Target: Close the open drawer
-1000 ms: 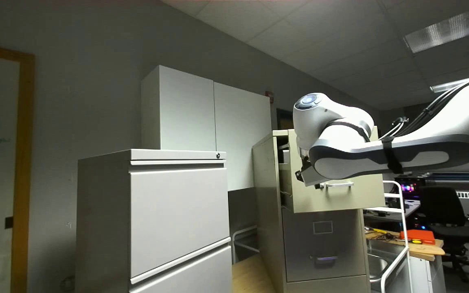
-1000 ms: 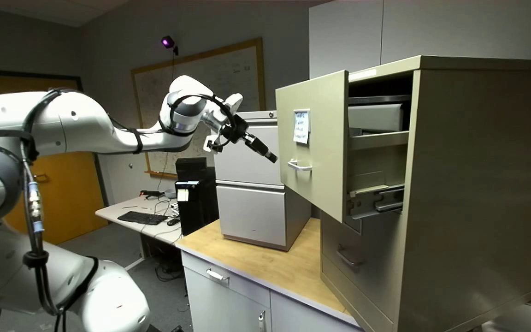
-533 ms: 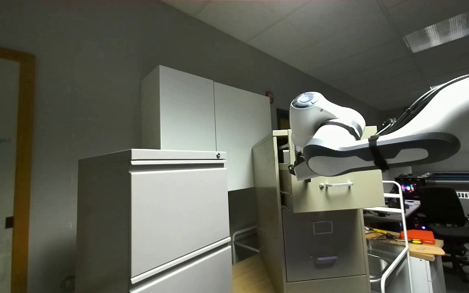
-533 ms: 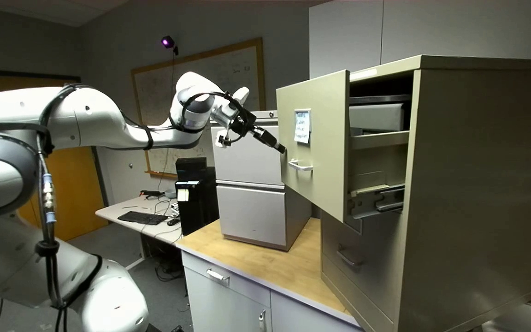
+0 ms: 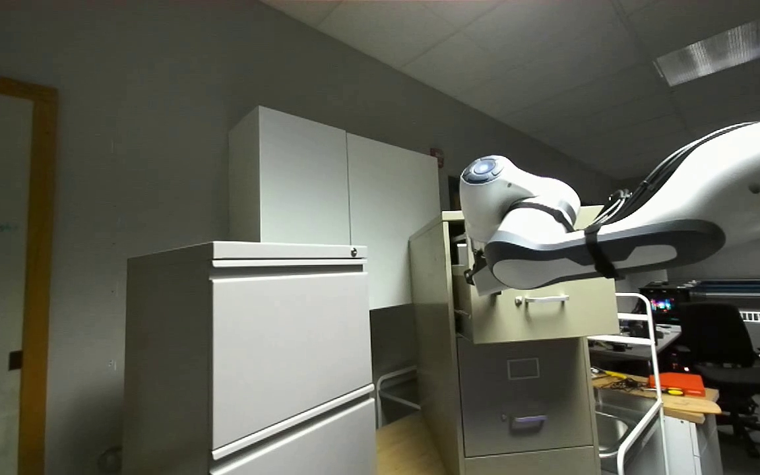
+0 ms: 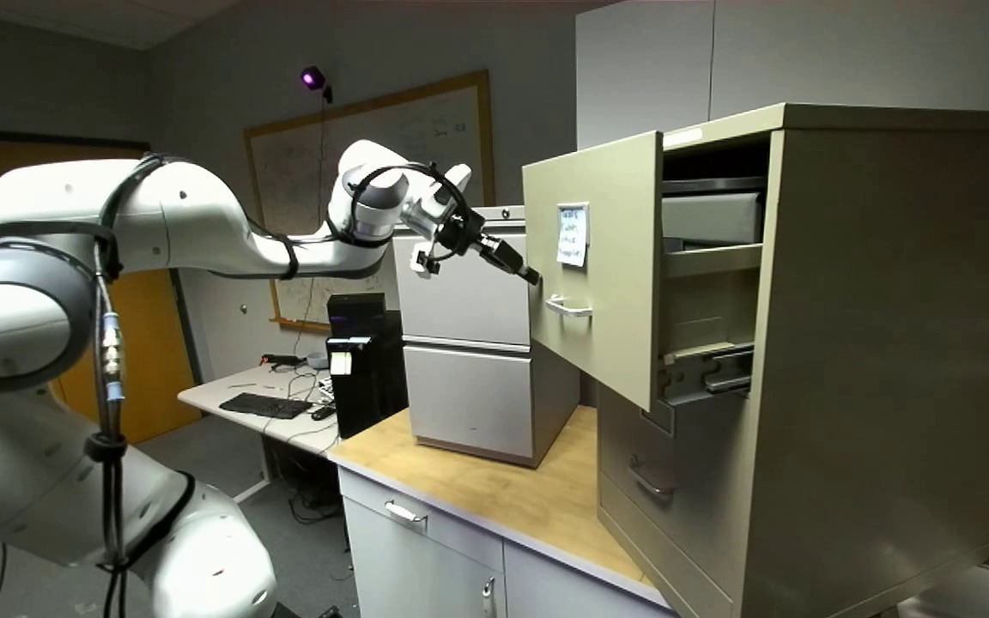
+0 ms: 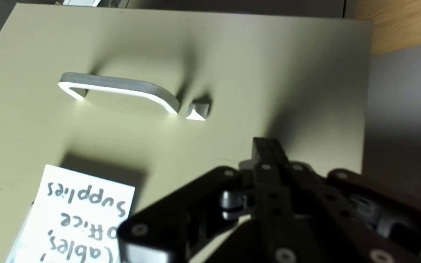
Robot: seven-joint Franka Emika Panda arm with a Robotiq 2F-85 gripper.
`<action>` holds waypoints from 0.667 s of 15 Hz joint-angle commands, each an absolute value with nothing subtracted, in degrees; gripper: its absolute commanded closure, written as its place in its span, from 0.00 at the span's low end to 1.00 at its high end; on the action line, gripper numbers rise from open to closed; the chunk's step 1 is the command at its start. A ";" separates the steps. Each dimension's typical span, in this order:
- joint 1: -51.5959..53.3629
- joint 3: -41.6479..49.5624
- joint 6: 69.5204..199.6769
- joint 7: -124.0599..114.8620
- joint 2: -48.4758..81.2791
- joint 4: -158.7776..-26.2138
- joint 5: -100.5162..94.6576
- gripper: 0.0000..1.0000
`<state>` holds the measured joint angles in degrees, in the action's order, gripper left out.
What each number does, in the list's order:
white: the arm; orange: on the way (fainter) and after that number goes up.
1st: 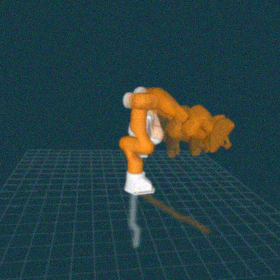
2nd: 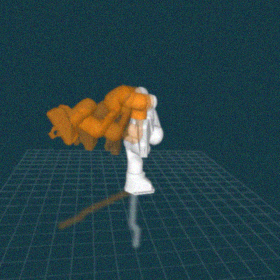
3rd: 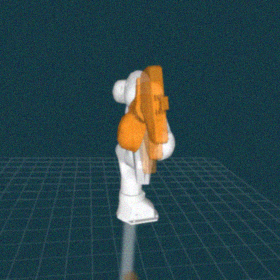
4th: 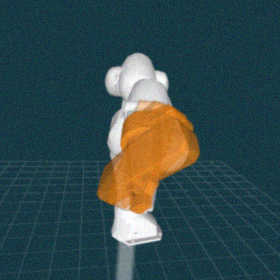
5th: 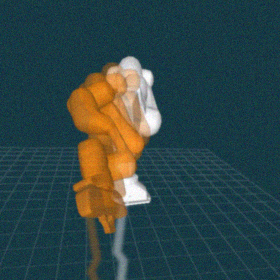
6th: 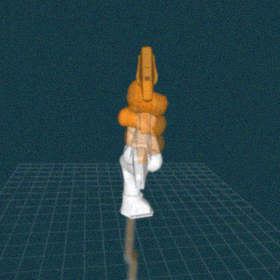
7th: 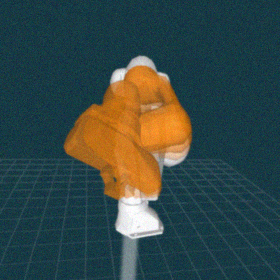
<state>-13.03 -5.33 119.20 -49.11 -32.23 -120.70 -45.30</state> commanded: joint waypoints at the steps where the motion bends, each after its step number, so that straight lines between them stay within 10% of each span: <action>1: -12.97 -3.47 123.29 -49.13 -21.85 -112.61 -48.35 1.00; 10: -11.02 0.46 124.71 -46.35 -10.24 -101.22 -47.20 1.00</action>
